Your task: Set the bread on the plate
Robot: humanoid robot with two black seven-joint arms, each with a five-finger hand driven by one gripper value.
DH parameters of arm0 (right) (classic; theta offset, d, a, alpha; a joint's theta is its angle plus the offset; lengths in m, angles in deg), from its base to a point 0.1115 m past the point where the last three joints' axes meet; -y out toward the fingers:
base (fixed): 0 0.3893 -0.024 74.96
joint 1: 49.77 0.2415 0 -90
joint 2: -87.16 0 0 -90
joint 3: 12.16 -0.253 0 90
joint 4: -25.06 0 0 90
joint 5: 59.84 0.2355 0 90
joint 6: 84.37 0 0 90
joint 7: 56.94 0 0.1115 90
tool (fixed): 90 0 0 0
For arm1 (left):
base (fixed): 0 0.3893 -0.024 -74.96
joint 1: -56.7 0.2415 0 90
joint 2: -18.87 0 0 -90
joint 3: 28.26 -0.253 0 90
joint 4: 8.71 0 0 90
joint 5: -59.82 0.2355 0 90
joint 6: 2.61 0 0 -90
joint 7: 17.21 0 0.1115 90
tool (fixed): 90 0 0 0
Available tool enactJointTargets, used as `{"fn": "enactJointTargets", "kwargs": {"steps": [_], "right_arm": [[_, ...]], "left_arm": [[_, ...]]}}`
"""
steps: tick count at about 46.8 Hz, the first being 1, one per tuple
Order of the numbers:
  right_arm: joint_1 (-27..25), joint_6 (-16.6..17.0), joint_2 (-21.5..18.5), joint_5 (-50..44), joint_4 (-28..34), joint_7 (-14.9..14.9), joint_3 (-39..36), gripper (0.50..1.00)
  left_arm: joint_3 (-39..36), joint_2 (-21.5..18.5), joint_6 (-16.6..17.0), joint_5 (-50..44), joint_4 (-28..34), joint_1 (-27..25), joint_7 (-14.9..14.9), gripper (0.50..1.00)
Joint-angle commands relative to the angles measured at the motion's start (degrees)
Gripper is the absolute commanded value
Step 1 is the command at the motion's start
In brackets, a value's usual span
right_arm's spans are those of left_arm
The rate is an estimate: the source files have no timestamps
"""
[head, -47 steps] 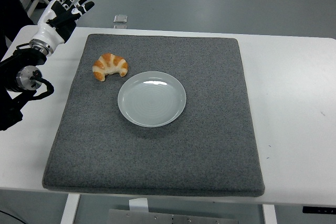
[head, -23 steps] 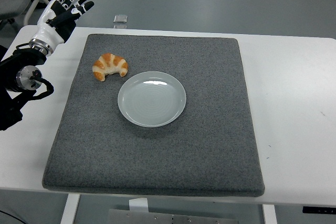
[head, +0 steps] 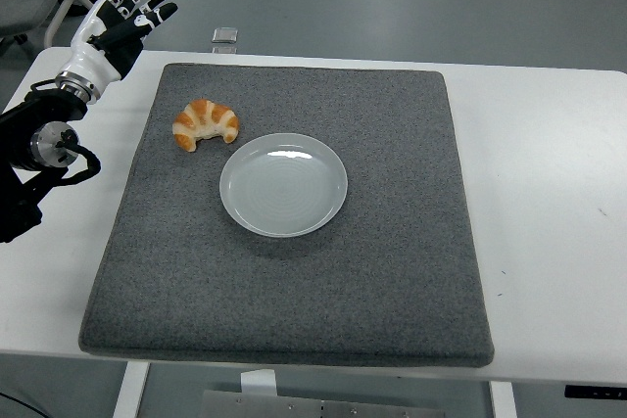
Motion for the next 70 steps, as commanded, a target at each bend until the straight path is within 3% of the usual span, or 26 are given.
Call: {"fn": "enactJointTargets", "kwargs": {"steps": [1,11,19,30,44,48,54,58,70], "right_arm": [[0.00,0.00,0.00,0.00,0.00,0.01,0.00,0.930],[0.00,0.00,0.00,0.00,0.00,0.01,0.00,0.930],[0.00,0.00,0.00,0.00,0.00,-0.08,0.00,0.930],[0.00,0.00,0.00,0.00,0.00,0.01,0.00,0.930],[0.00,0.00,0.00,0.00,0.00,0.01,0.00,0.930],[0.00,0.00,0.00,0.00,0.00,-0.08,0.00,0.930],[0.00,0.00,0.00,0.00,0.00,0.01,0.00,0.930],[0.00,0.00,0.00,0.00,0.00,0.01,0.00,0.930],[0.00,0.00,0.00,0.00,0.00,0.01,0.00,0.930]], "left_arm": [[-0.08,-0.01,0.09,0.00,0.01,-0.07,0.12,0.990],[-1.22,-1.85,1.67,0.00,3.26,-1.30,3.54,0.988],[-5.34,-6.68,6.93,0.00,9.84,-5.16,5.92,0.988],[-19.67,-14.51,14.85,0.17,19.60,-15.53,5.92,0.988],[-45.77,-17.77,15.20,13.26,22.95,-29.07,5.83,0.988],[-47.10,-18.03,17.13,19.49,23.04,-28.90,5.39,0.988],[-47.63,-18.73,26.44,30.83,26.02,-26.80,5.04,0.988],[-47.63,-20.05,30.14,37.43,30.23,-24.60,5.04,0.988],[-46.84,-20.49,31.90,40.43,32.18,-18.27,4.86,0.988]]}}
